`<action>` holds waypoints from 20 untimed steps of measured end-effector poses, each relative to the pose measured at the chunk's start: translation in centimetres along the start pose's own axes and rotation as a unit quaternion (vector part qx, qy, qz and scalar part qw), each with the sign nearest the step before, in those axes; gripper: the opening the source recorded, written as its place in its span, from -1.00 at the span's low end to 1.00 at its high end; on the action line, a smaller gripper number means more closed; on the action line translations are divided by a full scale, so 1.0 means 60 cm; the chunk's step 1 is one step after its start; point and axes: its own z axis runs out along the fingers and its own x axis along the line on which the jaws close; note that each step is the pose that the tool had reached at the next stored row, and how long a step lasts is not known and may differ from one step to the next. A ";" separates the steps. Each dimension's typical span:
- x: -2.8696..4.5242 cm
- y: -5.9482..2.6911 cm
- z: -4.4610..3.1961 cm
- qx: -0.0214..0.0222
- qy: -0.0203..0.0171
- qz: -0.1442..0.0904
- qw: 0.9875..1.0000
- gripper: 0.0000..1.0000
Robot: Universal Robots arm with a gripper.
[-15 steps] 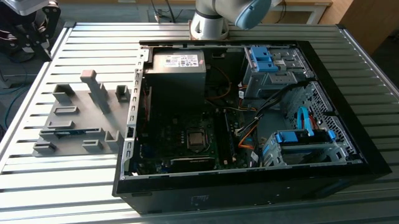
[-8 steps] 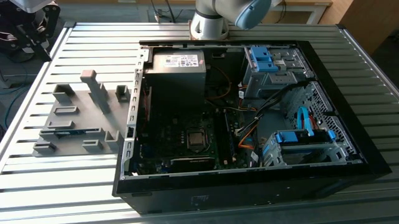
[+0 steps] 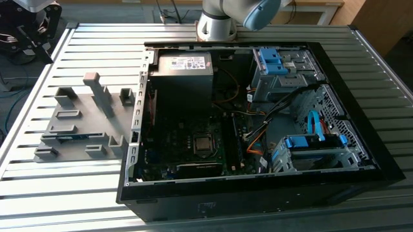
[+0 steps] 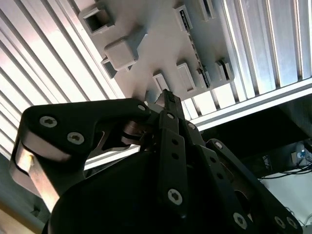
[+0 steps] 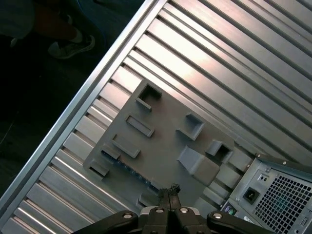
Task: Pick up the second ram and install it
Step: 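Pick up the second ram and move it above second insertion slot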
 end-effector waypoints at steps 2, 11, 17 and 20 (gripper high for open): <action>0.000 0.000 0.000 0.000 0.000 0.000 1.000 -0.79; 0.000 0.000 0.000 0.000 0.000 -0.006 1.000 -0.79; 0.000 0.000 0.000 0.000 0.000 -0.012 1.000 -0.79; 0.000 0.000 0.000 0.000 0.001 -0.016 1.000 -0.79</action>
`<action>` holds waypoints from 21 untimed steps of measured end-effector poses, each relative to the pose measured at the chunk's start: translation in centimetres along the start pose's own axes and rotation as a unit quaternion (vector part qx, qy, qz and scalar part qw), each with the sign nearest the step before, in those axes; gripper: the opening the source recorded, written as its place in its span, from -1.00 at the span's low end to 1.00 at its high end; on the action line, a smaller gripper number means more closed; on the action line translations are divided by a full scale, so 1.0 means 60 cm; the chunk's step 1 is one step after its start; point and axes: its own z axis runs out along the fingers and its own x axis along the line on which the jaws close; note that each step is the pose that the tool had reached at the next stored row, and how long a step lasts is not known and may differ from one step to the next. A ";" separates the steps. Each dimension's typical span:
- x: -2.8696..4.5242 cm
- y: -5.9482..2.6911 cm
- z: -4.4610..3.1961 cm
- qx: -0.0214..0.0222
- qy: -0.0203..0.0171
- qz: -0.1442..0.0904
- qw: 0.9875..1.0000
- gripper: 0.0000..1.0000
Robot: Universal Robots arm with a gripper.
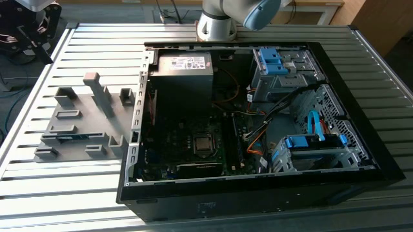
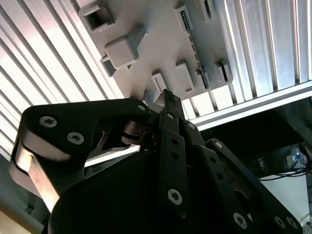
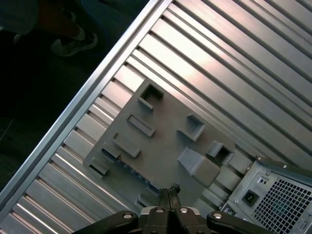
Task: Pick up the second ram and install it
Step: 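Pick up the second ram and move it above second insertion slot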
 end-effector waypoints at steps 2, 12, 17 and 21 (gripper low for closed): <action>0.000 0.000 0.000 0.000 0.000 -0.002 1.000 -0.79; 0.000 0.000 0.000 0.000 0.001 -0.014 1.000 -0.79; 0.001 0.000 0.000 0.000 0.001 -0.019 1.000 -0.79; 0.001 -0.001 0.000 -0.001 0.001 -0.024 1.000 -0.79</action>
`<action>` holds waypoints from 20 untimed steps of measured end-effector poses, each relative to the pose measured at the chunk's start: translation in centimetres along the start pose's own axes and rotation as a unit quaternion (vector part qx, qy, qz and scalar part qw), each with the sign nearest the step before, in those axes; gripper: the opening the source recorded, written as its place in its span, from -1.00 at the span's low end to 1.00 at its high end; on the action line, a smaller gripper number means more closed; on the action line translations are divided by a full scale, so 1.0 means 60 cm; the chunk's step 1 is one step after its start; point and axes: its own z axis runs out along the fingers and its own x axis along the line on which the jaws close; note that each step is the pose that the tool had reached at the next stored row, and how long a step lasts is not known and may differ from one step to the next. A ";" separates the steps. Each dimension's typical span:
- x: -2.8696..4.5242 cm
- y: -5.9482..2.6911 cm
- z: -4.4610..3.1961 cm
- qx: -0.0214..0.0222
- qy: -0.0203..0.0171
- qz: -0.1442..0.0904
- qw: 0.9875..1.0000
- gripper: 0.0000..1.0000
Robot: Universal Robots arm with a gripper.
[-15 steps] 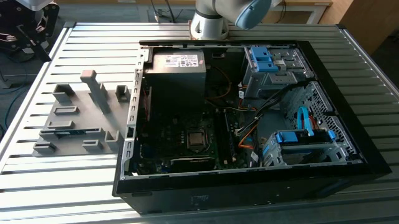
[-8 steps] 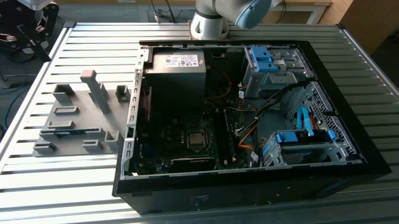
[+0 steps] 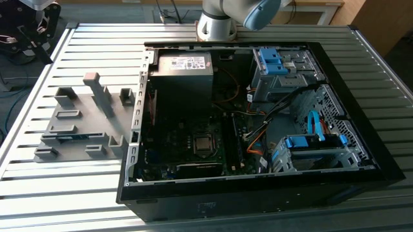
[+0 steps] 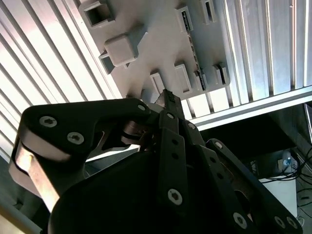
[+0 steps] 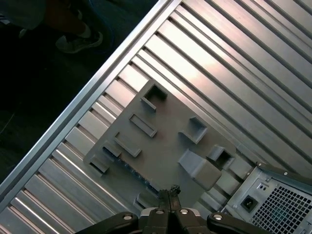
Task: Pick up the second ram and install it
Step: 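Pick up the second ram and move it above second insertion slot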
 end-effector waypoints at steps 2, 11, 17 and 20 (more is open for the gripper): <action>0.000 0.000 0.000 0.000 0.000 -0.002 1.000 -0.79; 0.001 -0.001 0.000 0.000 0.000 -0.012 1.000 -0.79; 0.003 -0.002 0.000 0.000 0.001 -0.018 1.000 -0.79; 0.006 -0.003 0.000 0.000 0.001 -0.020 1.000 -0.79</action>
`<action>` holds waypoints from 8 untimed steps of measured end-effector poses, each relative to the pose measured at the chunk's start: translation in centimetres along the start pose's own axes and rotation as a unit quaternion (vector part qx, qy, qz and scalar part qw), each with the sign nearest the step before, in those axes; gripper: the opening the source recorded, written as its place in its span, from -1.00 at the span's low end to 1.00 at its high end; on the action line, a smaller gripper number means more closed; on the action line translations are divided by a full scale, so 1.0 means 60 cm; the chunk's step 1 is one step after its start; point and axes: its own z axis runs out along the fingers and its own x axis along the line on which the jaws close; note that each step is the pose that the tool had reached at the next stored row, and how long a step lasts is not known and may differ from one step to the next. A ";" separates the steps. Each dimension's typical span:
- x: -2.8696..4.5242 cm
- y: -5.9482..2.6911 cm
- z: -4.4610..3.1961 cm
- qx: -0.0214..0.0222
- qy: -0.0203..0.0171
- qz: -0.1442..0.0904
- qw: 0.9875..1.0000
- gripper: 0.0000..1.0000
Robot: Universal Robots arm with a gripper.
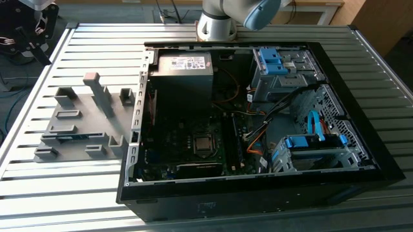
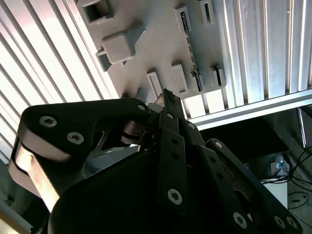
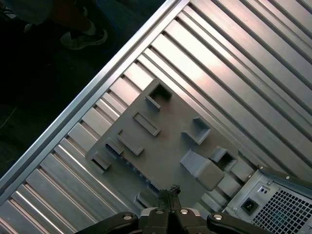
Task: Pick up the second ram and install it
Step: 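Pick up the second ram and move it above second insertion slot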
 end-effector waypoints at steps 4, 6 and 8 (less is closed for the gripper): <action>0.002 -0.001 0.000 0.000 0.000 -0.005 1.000 -0.79; 0.002 -0.001 0.000 0.000 0.000 -0.009 1.000 -0.79; 0.002 -0.001 0.000 0.000 0.000 -0.013 1.000 -0.79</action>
